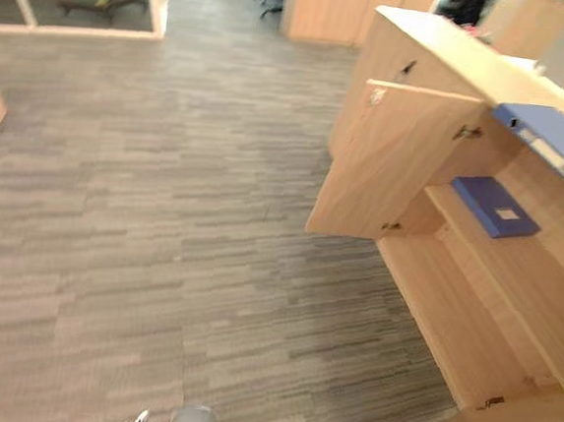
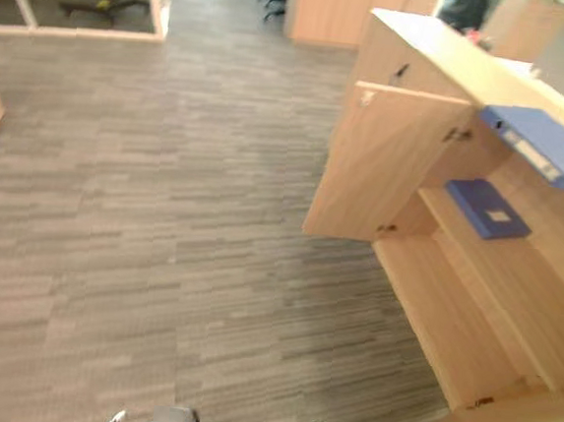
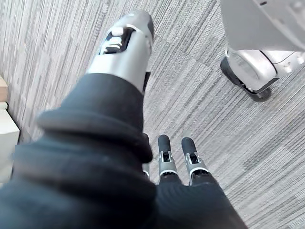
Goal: Walk over to the cabinet, pick up the folder, carry it to the office cabinet, place the folder inside the office cabinet, then close the office cabinet door
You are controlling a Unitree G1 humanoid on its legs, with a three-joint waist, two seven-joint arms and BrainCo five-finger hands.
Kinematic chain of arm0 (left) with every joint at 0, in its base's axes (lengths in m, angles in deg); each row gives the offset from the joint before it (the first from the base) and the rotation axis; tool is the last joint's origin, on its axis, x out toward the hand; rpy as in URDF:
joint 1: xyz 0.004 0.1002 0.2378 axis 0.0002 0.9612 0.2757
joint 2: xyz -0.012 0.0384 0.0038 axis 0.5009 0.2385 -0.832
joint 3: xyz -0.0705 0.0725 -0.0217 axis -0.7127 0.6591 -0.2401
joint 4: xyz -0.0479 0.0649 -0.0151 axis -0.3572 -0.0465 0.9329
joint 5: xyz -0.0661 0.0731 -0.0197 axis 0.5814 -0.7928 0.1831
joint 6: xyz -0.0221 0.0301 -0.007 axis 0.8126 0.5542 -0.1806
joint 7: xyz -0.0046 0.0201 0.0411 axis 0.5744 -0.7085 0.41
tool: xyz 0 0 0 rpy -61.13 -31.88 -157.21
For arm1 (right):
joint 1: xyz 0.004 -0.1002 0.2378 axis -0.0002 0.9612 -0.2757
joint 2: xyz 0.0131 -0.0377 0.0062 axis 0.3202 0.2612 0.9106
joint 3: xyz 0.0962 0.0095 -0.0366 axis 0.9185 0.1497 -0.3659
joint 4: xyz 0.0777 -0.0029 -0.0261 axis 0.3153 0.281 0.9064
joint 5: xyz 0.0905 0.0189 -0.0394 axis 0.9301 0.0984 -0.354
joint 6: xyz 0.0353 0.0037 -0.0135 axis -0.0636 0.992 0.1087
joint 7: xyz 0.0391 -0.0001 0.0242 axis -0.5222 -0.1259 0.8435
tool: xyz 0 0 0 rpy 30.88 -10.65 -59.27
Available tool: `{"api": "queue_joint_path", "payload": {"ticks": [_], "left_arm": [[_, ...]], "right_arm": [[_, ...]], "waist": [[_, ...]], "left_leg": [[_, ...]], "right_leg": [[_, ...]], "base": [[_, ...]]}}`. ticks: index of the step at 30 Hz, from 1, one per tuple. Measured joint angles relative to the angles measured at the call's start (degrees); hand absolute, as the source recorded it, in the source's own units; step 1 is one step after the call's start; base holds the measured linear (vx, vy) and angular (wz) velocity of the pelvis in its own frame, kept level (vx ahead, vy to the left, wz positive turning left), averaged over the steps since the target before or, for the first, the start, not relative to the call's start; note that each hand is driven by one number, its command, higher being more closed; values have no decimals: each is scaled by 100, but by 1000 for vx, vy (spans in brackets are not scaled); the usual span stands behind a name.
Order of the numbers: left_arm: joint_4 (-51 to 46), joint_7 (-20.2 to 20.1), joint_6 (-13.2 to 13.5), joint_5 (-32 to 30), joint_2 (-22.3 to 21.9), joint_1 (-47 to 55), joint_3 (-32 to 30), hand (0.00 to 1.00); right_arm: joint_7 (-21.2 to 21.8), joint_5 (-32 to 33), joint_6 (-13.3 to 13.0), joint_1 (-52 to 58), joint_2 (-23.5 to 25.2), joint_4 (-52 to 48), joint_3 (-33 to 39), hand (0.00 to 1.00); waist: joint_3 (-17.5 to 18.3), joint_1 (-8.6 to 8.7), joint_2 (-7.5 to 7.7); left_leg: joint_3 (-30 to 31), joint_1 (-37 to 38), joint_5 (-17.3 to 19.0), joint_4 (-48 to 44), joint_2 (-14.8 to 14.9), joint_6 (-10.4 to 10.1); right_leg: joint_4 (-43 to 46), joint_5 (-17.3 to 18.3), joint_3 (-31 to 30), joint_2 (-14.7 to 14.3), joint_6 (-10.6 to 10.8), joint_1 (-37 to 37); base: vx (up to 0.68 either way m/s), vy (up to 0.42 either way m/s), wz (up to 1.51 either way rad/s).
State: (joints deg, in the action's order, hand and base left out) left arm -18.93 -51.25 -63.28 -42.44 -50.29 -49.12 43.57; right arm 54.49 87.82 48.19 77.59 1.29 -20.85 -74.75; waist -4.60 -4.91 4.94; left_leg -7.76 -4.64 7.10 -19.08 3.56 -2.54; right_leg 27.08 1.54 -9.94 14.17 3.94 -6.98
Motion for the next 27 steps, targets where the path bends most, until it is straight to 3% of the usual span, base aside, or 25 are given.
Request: {"api": "queue_joint_path", "payload": {"ticks": [1, 2, 3, 4, 5, 6, 7, 8, 9, 11, 12, 13, 15, 18, 20, 21, 22, 23, 25, 27], "left_arm": [[44, -6, -17, -7, 34, 131, 111, 0], [46, -16, -44, -21, 55, 179, 249, 0], [46, -28, -73, -125, 48, 181, 328, 0], [45, -37, -77, -165, 48, 190, 327, 0], [36, -46, -85, -239, 89, 186, 320, 0], [40, -63, -110, -332, 196, 153, 325, 0], [40, -69, -111, -367, 237, 122, 333, 0], [39, -73, -110, -423, 288, 39, 381, 0], [38, -77, -110, -439, 288, -80, 462, 0], [43, -80, -113, -491, 209, -234, 498, 0], [47, -85, -115, -564, 153, -272, 538, 0], [103, -122, -119, -655, 69, -344, 577, 0], [152, -146, -121, -726, -110, -412, 554, 0], [148, -160, -123, -781, -240, -556, 547, 0], [148, -169, -120, -769, -213, -560, 525, 0], [145, -167, -121, -744, -199, -555, 506, 0], [133, -167, -118, -734, -196, -556, 488, 0], [68, -172, -121, -739, -206, -528, 420, 0], [-34, -190, -122, -727, -263, -481, 318, 0], [-85, -189, -133, -728, -216, -467, 208, 0]], "right_arm": [[31, -19, 13, 37, -58, 13, 23, 0], [39, -8, 25, 89, -143, -7, 120, 0], [53, -20, 62, 209, -234, 4, 210, 0], [65, -5, 68, 267, -247, 15, 229, 0], [83, 29, 56, 302, -263, 16, 258, 0], [119, 20, 44, 268, -290, 15, 209, 0], [125, 6, 40, 247, -289, 29, 208, 0], [138, -14, 21, 228, -299, 45, 181, 0], [150, -29, 5, 221, -301, 44, 156, 0], [150, -72, 4, 154, -304, 48, 155, 0], [146, -92, 5, 174, -294, 53, 129, 0], [141, -94, -2, 239, -313, 81, 32, 0], [136, -209, 0, 219, -413, 106, 6, 0], [130, -227, 20, 255, -423, 118, 14, 0], [111, -218, 35, 259, -368, 122, 57, 0], [100, -199, 31, 285, -348, 120, 91, 0], [100, -192, 25, 330, -332, 115, 181, 0], [97, -174, 23, 413, -333, 77, 220, 0], [85, -166, 23, 410, -367, 55, 208, 0], [26, -138, 24, 349, -357, 11, 152, 0]], "waist": [[28, 33, 13], [15, 110, 24], [-6, 189, -63], [8, 197, -115], [11, 229, -144], [-12, 275, -165], [-17, 281, -181], [-35, 299, -217], [-65, 375, -240], [-186, 432, -265], [-221, 448, -236], [-284, 481, -176], [-246, 508, -378], [-271, 562, -456], [-291, 552, -401], [-288, 561, -378], [-282, 557, -376], [-263, 551, -410], [-245, 520, -487], [-259, 406, -456]], "left_leg": [[-69, 301, 89, 386, -252, 78], [-168, 514, 99, 556, -481, 183], [-234, 757, 94, 697, -588, 308], [-275, 856, 103, 774, -596, 346], [-321, 996, 106, 899, -581, 368], [-360, 1165, 100, 1056, -503, 380], [-387, 1218, 100, 1115, -444, 380], [-448, 1277, 103, 1213, -297, 379], [-446, 1348, 136, 1322, -198, 409], [-474, 1548, 169, 1447, -122, 356], [-533, 1668, 220, 1520, -137, 258], [-501, 1834, 306, 1561, -195, 158], [-503, 1894, 412, 1640, -7, 102], [-464, 2051, 463, 1773, 250, 57], [-351, 1987, 576, 1229, 462, -88], [-296, 1777, 721, 525, 592, -144], [-221, 1488, 796, -353, 732, -218], [35, 833, 793, -2065, 977, -425], [297, 295, 779, -3484, 1066, -609], [288, -302, 896, -4379, 1019, -438]], "right_leg": [[722, -108, 18, 234, -138, 403], [1233, -376, 176, 533, -389, 657], [1582, -676, 625, 817, -752, 742], [1835, -597, 853, 911, -739, 841], [2180, -268, 1222, 927, -617, 1017], [2455, 417, 1750, 787, -508, 1249], [2480, 706, 1946, 618, -486, 1371], [2260, 1118, 2284, 207, -395, 1587], [1793, 1313, 2625, -108, -418, 1747], [1013, 1318, 2899, -373, -399, 1874], [149, 1068, 3011, -469, -416, 1880], [-238, 407, 3038, -492, -704, 1884], [-302, 600, 3081, -736, -653, 1843], [-201, 973, 3112, -1048, -696, 1819], [-340, 1126, 3110, -1257, -727, 1576], [-560, 1130, 3115, -1362, -729, 1387], [-796, 1124, 3106, -1471, -727, 1124], [-1140, 1035, 3049, -1685, -861, 722], [-1404, 1028, 2897, -1895, -884, 366], [-1716, 1029, 2359, -2036, -902, -81]], "base": [[157, 233, -77], [159, 256, -38], [109, 195, -13], [71, 122, -15], [66, 87, -33], [71, 64, -37], [112, 11, -38], [152, -59, -18], [168, -92, -12], [148, -103, -4], [154, -126, -8], [244, -171, -14], [303, -146, -18], [295, -146, -8], [339, -206, -13], [291, -183, -5], [487, -216, -8], [423, -119, -16], [469, 7, -50], [438, 123, -103]]}}
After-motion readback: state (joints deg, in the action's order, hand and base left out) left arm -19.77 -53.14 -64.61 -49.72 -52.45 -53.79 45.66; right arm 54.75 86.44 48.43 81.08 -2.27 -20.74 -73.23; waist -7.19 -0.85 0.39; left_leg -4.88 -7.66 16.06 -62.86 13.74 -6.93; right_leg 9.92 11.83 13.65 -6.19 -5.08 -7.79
